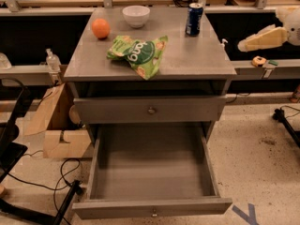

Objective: Place pepsi can into middle drawer

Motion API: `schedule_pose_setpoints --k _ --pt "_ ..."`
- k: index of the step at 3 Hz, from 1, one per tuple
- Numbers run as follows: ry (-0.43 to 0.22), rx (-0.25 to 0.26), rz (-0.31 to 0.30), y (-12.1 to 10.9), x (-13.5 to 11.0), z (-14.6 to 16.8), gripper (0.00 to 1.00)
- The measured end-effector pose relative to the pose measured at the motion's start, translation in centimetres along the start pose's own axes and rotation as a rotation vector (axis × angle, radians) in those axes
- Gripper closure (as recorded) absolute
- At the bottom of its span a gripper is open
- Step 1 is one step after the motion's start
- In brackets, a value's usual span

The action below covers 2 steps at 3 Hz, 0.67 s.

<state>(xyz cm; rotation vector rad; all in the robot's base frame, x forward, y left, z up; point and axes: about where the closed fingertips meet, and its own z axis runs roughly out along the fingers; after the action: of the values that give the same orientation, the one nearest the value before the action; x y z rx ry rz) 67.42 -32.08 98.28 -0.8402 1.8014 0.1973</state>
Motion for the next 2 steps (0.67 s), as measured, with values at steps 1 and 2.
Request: schedule_pose_setpoints --k 1,2 --pt "-0.043 0.003 0.043 -2.04 1.30 1.43 0.00" --pt "-0.043 0.003 0.043 -2.04 1.30 1.43 0.00"
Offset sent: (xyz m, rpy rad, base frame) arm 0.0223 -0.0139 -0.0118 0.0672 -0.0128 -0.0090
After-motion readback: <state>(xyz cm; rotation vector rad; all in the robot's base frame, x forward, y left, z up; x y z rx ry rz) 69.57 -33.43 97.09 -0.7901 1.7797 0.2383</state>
